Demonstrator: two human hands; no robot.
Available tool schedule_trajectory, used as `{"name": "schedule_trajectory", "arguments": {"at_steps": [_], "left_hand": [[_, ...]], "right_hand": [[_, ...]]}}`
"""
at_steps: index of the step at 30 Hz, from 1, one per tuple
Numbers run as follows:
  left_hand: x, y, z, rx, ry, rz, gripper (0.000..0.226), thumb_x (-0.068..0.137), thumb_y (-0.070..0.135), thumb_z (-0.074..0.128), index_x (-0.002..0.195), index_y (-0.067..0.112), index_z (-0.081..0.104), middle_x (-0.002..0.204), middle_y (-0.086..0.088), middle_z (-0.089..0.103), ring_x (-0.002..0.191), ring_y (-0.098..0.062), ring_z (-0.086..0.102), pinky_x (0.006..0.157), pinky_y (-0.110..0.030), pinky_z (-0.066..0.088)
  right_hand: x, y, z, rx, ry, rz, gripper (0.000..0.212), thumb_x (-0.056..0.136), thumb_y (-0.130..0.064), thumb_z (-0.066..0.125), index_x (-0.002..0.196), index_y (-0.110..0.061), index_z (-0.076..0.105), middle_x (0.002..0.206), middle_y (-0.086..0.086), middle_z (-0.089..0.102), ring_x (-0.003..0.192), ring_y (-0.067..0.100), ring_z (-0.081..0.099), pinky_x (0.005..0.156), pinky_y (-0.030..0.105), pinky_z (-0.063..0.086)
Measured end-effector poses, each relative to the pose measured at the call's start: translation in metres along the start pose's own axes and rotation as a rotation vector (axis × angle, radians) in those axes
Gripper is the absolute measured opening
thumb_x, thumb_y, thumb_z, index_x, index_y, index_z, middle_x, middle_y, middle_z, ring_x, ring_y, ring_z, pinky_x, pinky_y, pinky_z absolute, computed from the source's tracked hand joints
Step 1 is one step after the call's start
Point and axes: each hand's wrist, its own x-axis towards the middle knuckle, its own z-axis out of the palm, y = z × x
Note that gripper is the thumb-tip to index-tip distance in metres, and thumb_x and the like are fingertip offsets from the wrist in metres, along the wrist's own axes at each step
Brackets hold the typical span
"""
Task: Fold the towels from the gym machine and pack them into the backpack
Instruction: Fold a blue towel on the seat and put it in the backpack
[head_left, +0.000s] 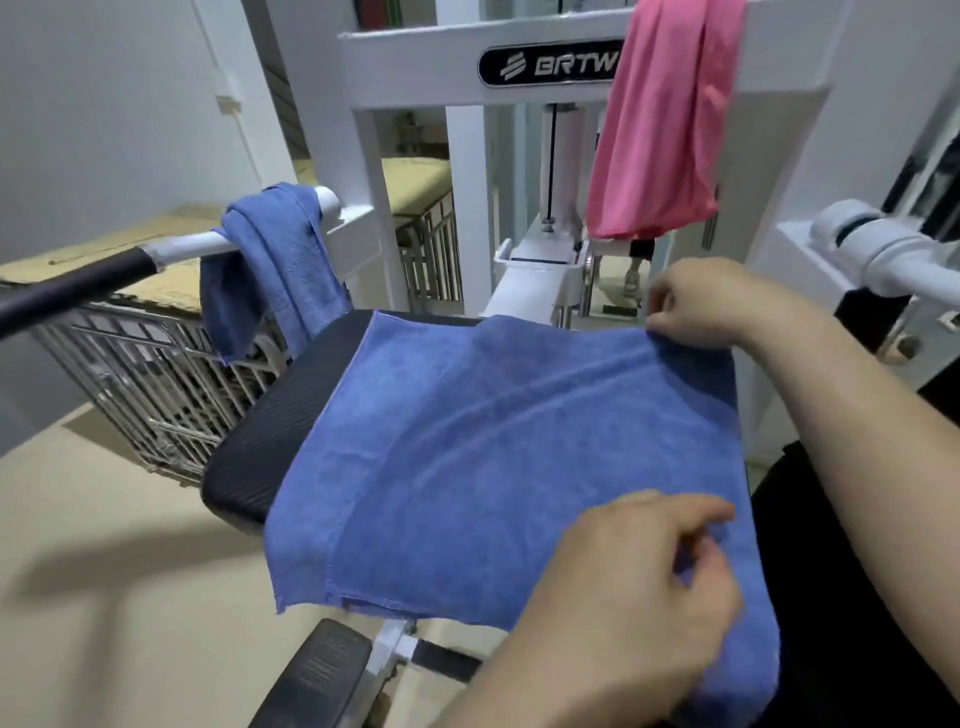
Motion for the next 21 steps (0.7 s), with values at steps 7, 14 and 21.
{"name": "schedule_trajectory", "arguments": {"at_steps": [7, 14, 21], "left_hand": [[-0.008, -0.082, -0.100, 0.830, 0.393, -0.409, 0.031, 0.092, 0.046, 0.041, 0.105, 0.026, 0.060, 0.098, 0.000, 0.052, 0.095, -0.025, 0.056, 0.068, -0.036, 0.044], [-0.005, -0.092, -0.107, 0.565, 0.456, -0.452, 0.031, 0.086, 0.050, 0.055, 0.111, 0.031, 0.056, 0.101, 0.008, 0.067, 0.104, -0.020, 0.060, 0.075, -0.031, 0.040], [-0.011, -0.089, -0.112, 0.196, 0.591, -0.359, 0.023, 0.078, 0.030, 0.063, 0.067, 0.015, 0.050, 0.056, 0.005, 0.053, 0.054, -0.013, 0.046, 0.054, -0.023, 0.034]], "right_hand": [[0.038, -0.112, 0.019, 0.256, -0.102, -0.293, 0.034, 0.095, -0.027, 0.050, 0.128, -0.019, 0.056, 0.128, 0.006, 0.059, 0.118, 0.025, 0.053, 0.091, 0.028, 0.038], [0.063, -0.127, 0.010, 0.154, -0.159, -0.355, 0.018, 0.083, -0.012, 0.060, 0.093, -0.021, 0.071, 0.091, -0.001, 0.060, 0.096, 0.023, 0.058, 0.077, 0.026, 0.040], [0.067, -0.143, -0.028, 0.097, 0.080, -0.357, 0.004, 0.081, -0.014, 0.064, 0.078, -0.015, 0.065, 0.087, 0.007, 0.065, 0.086, 0.028, 0.058, 0.075, 0.035, 0.049]]}}
